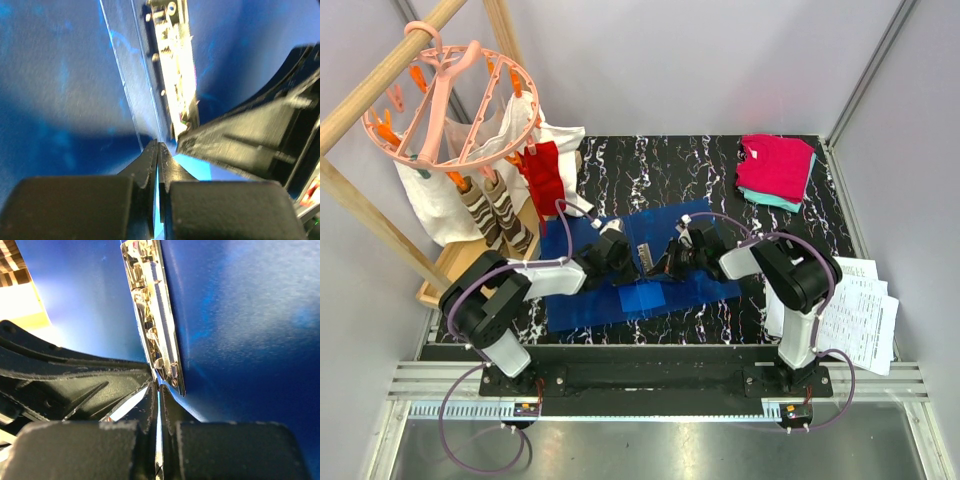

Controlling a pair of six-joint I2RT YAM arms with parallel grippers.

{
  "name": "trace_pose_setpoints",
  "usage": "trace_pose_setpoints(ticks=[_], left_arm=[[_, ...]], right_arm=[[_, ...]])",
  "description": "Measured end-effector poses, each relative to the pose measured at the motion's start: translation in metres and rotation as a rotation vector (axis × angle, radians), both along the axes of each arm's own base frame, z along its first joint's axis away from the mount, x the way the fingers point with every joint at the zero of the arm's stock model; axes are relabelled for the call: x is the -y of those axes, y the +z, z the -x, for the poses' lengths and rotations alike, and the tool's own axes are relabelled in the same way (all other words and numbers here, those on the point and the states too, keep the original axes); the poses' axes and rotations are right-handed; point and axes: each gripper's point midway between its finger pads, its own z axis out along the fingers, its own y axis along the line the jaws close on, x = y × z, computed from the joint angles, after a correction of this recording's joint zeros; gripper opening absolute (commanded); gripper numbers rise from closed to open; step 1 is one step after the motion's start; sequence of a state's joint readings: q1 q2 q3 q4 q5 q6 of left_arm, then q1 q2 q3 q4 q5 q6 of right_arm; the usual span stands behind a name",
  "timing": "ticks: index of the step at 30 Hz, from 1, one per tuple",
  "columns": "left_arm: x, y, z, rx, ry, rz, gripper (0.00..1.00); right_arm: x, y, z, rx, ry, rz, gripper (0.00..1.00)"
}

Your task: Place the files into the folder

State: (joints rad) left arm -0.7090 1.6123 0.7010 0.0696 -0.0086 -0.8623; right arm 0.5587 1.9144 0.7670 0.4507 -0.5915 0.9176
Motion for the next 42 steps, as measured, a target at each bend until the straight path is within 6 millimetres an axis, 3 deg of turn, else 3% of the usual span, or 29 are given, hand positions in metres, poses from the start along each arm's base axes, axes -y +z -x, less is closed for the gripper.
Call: trace_pose_setpoints(ticks=[10,17,31,35,38,40,42], left_arm=[[0.014,-0.004,-0.017,0.009,0.069,0.071,0.00],[0.009,-0.002,-0.020,0.029,0.107,0.067,0.00],[0.002,-0.004,-0.021,0.046,0.126,0.057,0.00],[0.001,-0.003,-0.022,0.050,0.127,0.054,0.00],[0.001,-0.001,-0.022,0.060,0.115,0.045,0.00],[-0.003,0.000,-0.020,0.066,0.098,0.023,0.00],[-0.008,0.001,-0.016,0.070,0.071,-0.011,0.08]], right_arm=[[0.023,-0.007,-0.010,0.034,-0.074,0.228,0.00],[0.022,-0.016,-0.008,0.035,-0.074,0.257,0.00],[0.026,0.012,-0.031,0.122,-0.072,0.396,0.00],[0.048,0.006,-0.036,0.127,-0.099,0.487,0.00],[0.050,0.006,-0.034,0.112,-0.092,0.482,0.00],[0.045,0.012,-0.032,0.115,-0.076,0.448,0.06],[0.038,0.024,-0.033,0.128,-0.067,0.401,0.15]])
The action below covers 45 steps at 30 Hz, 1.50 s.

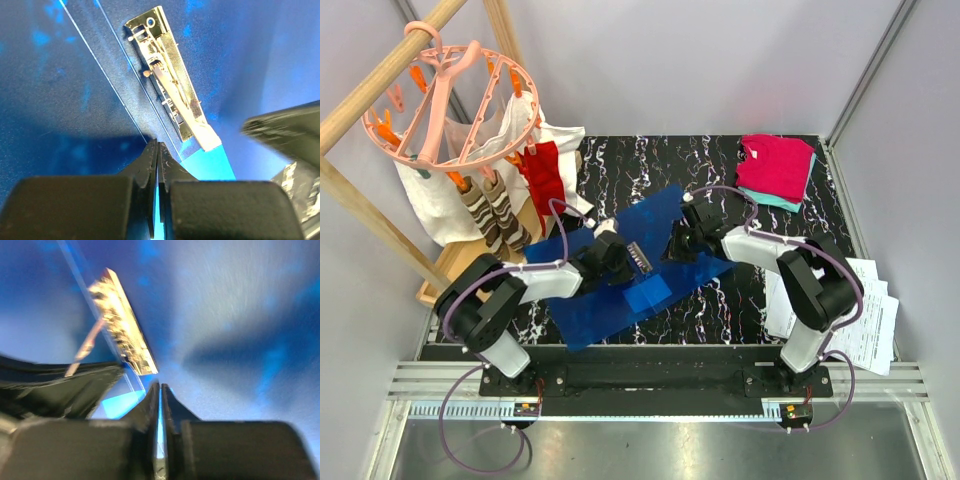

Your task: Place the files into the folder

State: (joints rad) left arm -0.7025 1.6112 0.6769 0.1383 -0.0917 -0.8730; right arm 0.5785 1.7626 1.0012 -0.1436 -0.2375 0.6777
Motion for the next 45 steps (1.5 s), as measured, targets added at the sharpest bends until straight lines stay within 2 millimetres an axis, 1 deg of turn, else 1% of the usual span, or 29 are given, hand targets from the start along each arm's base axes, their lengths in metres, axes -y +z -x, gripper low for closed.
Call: trace_pose_setpoints(ticks=[1,2,3,5,6,7,8,9,10,11,12,13,16,19,22,23,25,28,30,33,36,40,43,45], left_arm=[[-0.004,0.001,0.003,-0.002,-0.013,-0.019,0.11],[-0.009,0.000,0.007,-0.009,-0.029,-0.047,0.21],[-0.014,0.001,0.012,-0.017,-0.045,-0.071,0.25],[-0.023,0.003,0.023,-0.034,-0.082,-0.117,0.31],[-0.027,0.006,0.027,-0.040,-0.100,-0.132,0.36],[-0.030,0.009,0.032,-0.045,-0.116,-0.143,0.40],[-0.032,0.014,0.035,-0.045,-0.133,-0.149,0.45],[-0.033,0.020,0.038,-0.039,-0.151,-0.145,0.53],[-0.032,0.028,0.040,-0.030,-0.168,-0.138,0.56],[-0.031,0.038,0.042,-0.012,-0.187,-0.122,0.58],[-0.030,0.046,0.043,0.005,-0.204,-0.109,0.64],[-0.028,0.059,0.044,0.030,-0.219,-0.090,0.66],[-0.026,0.100,0.043,0.122,-0.250,-0.034,0.70],[-0.032,0.138,0.038,0.208,-0.249,0.009,0.72],[-0.046,0.170,0.034,0.289,-0.224,0.025,0.73],[-0.054,0.184,0.036,0.328,-0.210,0.025,0.74],[-0.066,0.200,0.036,0.373,-0.184,0.019,0.75],[-0.084,0.228,0.040,0.456,-0.144,0.001,0.75],[-0.094,0.241,0.042,0.501,-0.117,-0.007,0.76],[-0.106,0.250,0.046,0.536,-0.088,-0.020,0.76],[-0.107,0.253,0.047,0.547,-0.082,-0.018,0.78],[-0.105,0.246,0.046,0.525,-0.089,-0.025,0.80],[-0.103,0.238,0.046,0.506,-0.099,-0.027,0.81],[-0.102,0.233,0.048,0.493,-0.106,-0.023,0.82]], right_arm=[[-0.003,0.007,-0.001,0.010,0.008,-0.022,0.16],[-0.005,0.014,-0.002,0.026,0.015,-0.043,0.20],[-0.006,0.019,-0.003,0.033,0.020,-0.060,0.26],[-0.009,0.027,-0.006,0.052,0.040,-0.091,0.34],[-0.010,0.030,-0.008,0.058,0.052,-0.104,0.42],[-0.012,0.032,-0.007,0.060,0.067,-0.117,0.46],[-0.014,0.034,-0.006,0.062,0.080,-0.131,0.51],[-0.016,0.036,-0.006,0.067,0.093,-0.146,0.56],[-0.019,0.039,-0.005,0.073,0.111,-0.167,0.65],[-0.022,0.041,-0.004,0.081,0.124,-0.188,0.69],[-0.024,0.042,-0.002,0.083,0.133,-0.205,0.73],[-0.026,0.042,0.001,0.089,0.148,-0.225,0.78],[-0.033,0.038,0.015,0.082,0.185,-0.276,0.82],[-0.050,0.040,0.029,0.071,0.232,-0.343,0.83],[-0.074,0.043,0.038,0.071,0.282,-0.416,0.83],[-0.081,0.042,0.041,0.062,0.296,-0.436,0.83],[-0.094,0.037,0.047,0.041,0.315,-0.461,0.84],[-0.109,0.031,0.052,0.017,0.334,-0.481,0.84],[-0.116,0.031,0.053,0.009,0.342,-0.492,0.84],[-0.124,0.035,0.047,0.019,0.348,-0.507,0.84],[-0.135,0.042,0.034,0.048,0.355,-0.511,0.84],[-0.151,0.055,0.010,0.116,0.376,-0.497,0.86],[-0.159,0.057,-0.005,0.162,0.388,-0.464,0.86],[-0.162,0.055,-0.013,0.181,0.399,-0.437,0.88]])
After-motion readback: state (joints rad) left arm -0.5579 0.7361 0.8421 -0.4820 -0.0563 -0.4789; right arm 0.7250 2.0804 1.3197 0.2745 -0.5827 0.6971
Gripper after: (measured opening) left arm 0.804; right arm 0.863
